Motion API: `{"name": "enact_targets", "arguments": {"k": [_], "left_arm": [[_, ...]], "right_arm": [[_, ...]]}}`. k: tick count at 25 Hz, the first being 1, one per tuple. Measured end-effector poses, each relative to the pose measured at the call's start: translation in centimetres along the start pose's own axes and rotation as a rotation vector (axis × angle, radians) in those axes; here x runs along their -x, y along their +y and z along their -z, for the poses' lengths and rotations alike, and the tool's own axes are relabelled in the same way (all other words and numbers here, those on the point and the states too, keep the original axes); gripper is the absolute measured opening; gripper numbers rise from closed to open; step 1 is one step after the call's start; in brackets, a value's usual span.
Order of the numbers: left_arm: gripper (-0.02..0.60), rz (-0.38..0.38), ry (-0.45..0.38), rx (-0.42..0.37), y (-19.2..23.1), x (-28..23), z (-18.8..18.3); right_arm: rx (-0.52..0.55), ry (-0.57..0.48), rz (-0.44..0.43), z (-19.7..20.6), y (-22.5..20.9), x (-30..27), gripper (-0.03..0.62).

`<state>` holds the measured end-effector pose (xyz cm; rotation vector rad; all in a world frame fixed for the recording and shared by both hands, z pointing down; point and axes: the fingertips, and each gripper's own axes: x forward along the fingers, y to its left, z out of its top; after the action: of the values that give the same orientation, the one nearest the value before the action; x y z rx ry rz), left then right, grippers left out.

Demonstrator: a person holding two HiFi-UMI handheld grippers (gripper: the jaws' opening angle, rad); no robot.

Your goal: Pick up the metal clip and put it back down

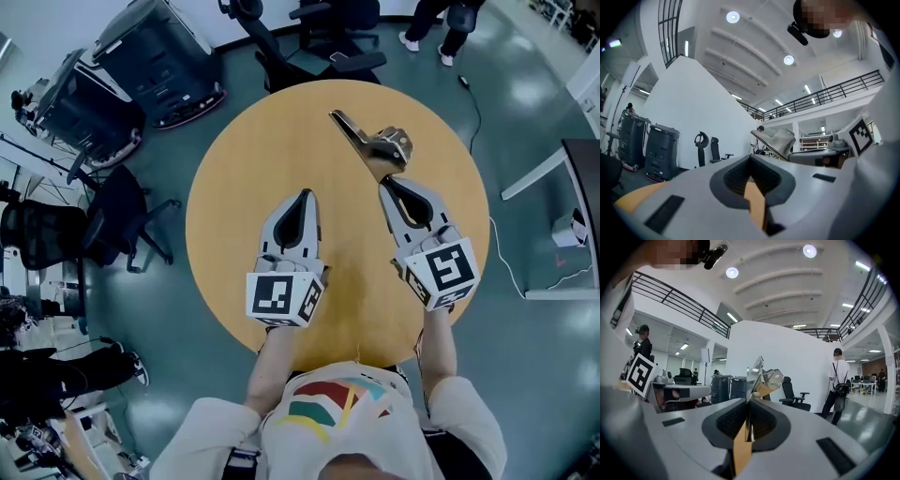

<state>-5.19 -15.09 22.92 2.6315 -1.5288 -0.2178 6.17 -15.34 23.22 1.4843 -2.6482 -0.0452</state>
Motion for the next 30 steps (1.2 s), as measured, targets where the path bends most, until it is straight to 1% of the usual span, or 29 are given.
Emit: {"name": "enact_targets", "arguments": {"k": [2,4,9,14,18,21,24,27,30], "left_arm": [[0.043,-0.001,-0.014,0.019,-0.2,0.3,-0.8],[0.043,0.001,-0.011,0.036,-0.5,0.2,-1.1],[0.043,-0.001,-0.018,0.037,-1.1,0.7,-1.6],[0.043,0.001,-0.001,0.038,-1.9,1.0,-1.0],[0.043,-0.018,0.005,0.037,-2.5,0.4,0.1],[0.043,-0.039,0.018,0.047,-2.3,0.1,1.8],[0.043,-0.066,0.039,0.050,-0.8,0.7,4.6],[0.043,-0.121,0.087,0.064,2.5,3.6,7.8],[0.043,-0.211,0.160,0.118,4.1,9.5,9.4]], "right_arm": [[0.010,-0.008,-0.017,-0.9,0.6,0.4,0.032],[0.021,-0.013,-0.028,-1.7,0.7,0.8,0.032],[0.036,-0.021,-0.035,-2.4,1.1,1.9,0.032],[0.041,-0.024,-0.040,-2.5,1.1,2.6,0.032],[0.030,-0.018,-0.085,-1.6,0.1,2.1,0.032],[0.006,0.020,-0.123,0.6,-0.3,0.3,0.032],[-0.049,0.091,-0.202,5.0,1.0,-3.1,0.032],[-0.146,0.195,-0.318,10.2,5.6,-7.2,0.032],[-0.242,0.325,-0.441,13.5,12.3,-8.0,0.032]]}}
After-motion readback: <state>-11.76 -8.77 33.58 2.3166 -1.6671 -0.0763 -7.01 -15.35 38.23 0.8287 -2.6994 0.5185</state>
